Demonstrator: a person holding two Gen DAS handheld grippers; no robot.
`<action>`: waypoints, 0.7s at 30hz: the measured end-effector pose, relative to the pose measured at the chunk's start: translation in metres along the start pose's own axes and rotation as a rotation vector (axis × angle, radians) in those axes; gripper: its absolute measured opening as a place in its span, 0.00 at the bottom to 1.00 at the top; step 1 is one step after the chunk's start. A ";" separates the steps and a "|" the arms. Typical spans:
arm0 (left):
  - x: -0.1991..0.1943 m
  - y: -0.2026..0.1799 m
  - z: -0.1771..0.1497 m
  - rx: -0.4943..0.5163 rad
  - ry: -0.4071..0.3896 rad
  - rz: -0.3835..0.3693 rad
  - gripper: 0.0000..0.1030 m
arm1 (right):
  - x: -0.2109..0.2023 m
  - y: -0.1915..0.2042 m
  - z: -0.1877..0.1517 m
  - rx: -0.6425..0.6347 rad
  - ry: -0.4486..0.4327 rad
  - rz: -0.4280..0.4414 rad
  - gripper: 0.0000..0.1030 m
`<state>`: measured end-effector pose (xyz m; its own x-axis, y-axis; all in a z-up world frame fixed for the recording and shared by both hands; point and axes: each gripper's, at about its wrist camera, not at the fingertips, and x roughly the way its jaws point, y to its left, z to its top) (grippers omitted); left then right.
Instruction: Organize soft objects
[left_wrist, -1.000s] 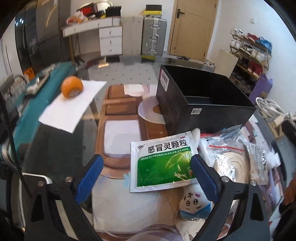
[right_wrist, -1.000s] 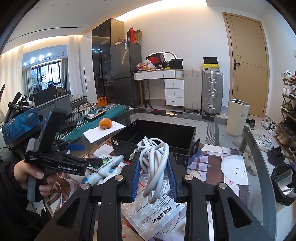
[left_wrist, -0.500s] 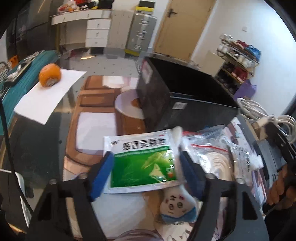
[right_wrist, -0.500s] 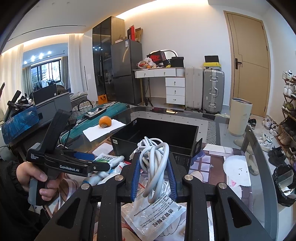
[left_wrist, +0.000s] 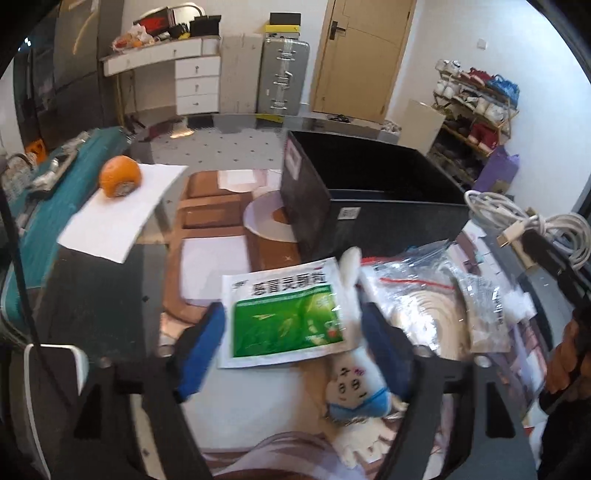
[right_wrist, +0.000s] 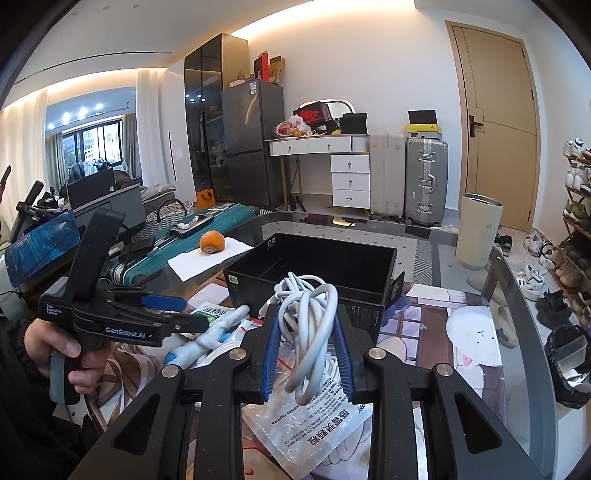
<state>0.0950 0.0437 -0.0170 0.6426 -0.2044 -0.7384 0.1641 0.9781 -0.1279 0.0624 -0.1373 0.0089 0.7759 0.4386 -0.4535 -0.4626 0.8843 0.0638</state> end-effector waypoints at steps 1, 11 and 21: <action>0.000 0.001 -0.001 0.003 -0.006 0.017 0.87 | 0.000 0.000 -0.001 0.001 0.000 0.000 0.26; 0.025 0.027 0.000 -0.101 0.070 0.060 0.88 | 0.003 0.002 -0.002 0.001 0.003 0.007 0.26; 0.033 0.018 -0.002 -0.020 0.113 0.111 0.91 | 0.002 0.002 -0.003 -0.002 0.004 0.008 0.26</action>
<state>0.1180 0.0545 -0.0452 0.5674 -0.0907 -0.8185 0.0813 0.9952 -0.0538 0.0620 -0.1354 0.0058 0.7703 0.4454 -0.4563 -0.4701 0.8802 0.0656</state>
